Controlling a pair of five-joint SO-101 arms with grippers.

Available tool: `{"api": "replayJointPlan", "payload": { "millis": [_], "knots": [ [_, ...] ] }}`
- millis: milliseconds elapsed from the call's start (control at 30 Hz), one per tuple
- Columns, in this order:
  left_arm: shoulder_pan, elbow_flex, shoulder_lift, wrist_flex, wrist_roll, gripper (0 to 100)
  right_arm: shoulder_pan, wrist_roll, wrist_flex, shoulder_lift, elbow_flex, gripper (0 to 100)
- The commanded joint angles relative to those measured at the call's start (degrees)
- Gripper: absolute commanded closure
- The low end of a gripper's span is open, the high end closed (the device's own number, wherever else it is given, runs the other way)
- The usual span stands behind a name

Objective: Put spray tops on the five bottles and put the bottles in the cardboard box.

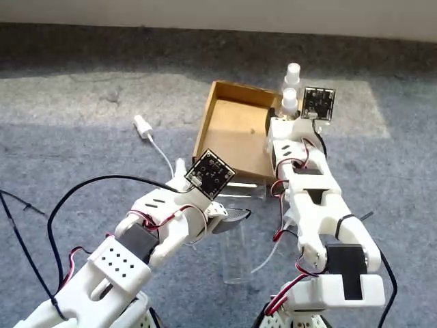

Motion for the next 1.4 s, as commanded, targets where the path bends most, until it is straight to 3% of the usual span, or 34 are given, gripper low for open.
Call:
{"api": "replayJointPlan", "payload": {
  "millis": [0, 267, 900, 1100, 1367],
  "knots": [
    [-0.4, -0.3, -0.7, -0.8, -0.2, 67, 0.8, 0.7, -0.8, -0.1, -0.9, 99.1],
    [-0.4, -0.3, -0.7, -0.8, -0.2, 67, 0.8, 0.7, -0.8, -0.5, -0.9, 86.4],
    [-0.4, -0.3, -0.7, -0.8, -0.2, 67, 0.9, 0.7, -0.9, -0.7, -2.6, 85.4],
    [-0.4, -0.3, -0.7, -0.8, -0.2, 67, 1.0, 0.6, -0.9, -0.7, -2.9, 75.2],
    [-0.4, -0.3, -0.7, -0.8, -0.2, 67, 0.9, 0.6, -0.9, -0.7, -2.9, 74.5]
  ]
}}
